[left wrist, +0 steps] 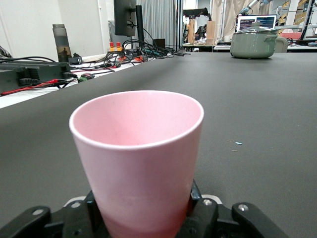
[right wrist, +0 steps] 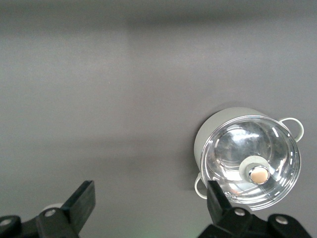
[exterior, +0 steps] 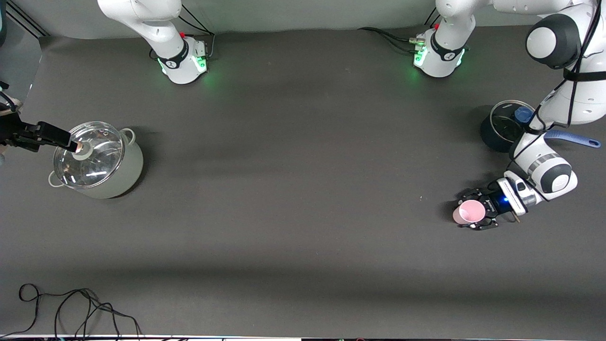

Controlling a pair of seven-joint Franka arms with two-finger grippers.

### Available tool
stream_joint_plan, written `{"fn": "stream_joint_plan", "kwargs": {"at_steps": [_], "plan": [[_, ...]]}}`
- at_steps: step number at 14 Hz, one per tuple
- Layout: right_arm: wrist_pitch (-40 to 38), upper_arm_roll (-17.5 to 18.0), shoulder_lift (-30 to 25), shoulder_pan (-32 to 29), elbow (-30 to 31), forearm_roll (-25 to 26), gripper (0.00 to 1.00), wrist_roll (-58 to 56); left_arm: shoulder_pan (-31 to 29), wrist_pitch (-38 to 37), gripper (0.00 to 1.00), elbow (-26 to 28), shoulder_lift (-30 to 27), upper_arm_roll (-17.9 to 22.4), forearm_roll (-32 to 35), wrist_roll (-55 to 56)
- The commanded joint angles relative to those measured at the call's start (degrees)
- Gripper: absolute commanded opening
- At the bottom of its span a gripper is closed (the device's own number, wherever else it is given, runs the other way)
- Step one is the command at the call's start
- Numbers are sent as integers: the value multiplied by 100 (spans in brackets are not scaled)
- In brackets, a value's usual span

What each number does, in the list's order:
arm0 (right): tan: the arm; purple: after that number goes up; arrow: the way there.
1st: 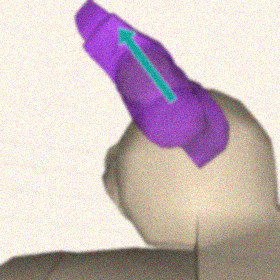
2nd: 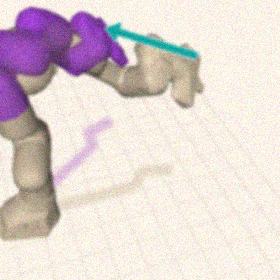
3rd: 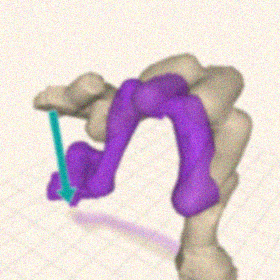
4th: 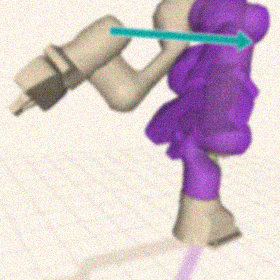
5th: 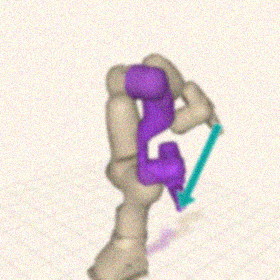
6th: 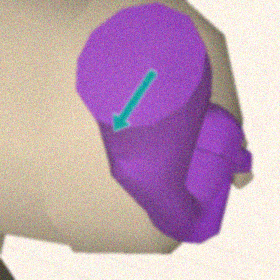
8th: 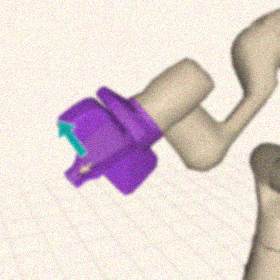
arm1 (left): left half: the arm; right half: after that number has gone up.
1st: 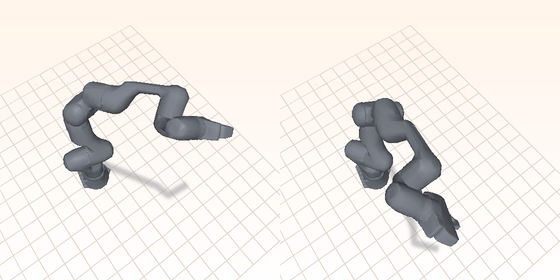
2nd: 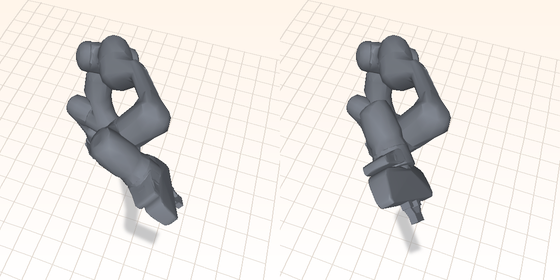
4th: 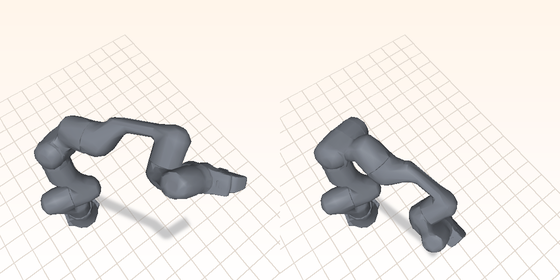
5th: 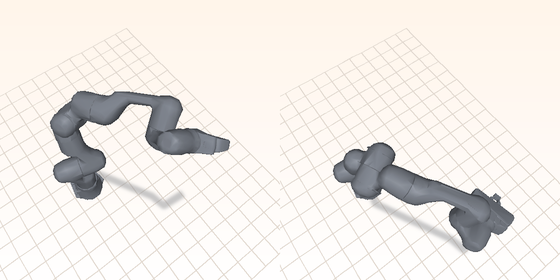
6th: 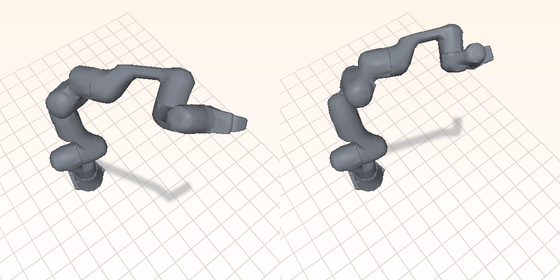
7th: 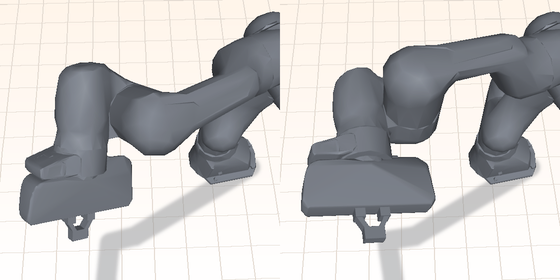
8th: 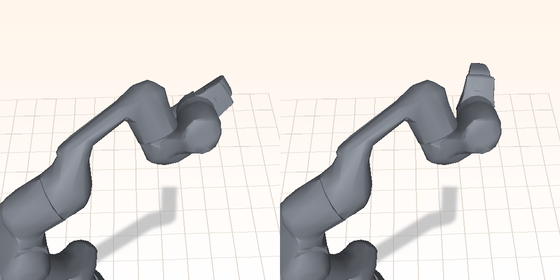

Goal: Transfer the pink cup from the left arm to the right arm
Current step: 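Close the left gripper around the pink cup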

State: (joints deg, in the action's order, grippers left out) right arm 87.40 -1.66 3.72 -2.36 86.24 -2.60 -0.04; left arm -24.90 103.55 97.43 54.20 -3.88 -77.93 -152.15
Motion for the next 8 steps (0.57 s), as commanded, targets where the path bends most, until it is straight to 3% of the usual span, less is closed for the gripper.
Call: {"fn": "stream_joint_plan", "kwargs": {"at_steps": [1, 4, 8], "plan": [[-74, -10, 5, -19, -46, -100, 100, -13, 55, 87, 48, 101, -94, 37, -117, 9], [-74, -10, 5, -19, -37, -100, 100, -13, 169, 209, 44, 92, -312, 37, -109, 622], [-74, -10, 5, -19, -37, -100, 100, -13, 739, 454, 41, 276, -1207, 46, -100, 2098]]}}
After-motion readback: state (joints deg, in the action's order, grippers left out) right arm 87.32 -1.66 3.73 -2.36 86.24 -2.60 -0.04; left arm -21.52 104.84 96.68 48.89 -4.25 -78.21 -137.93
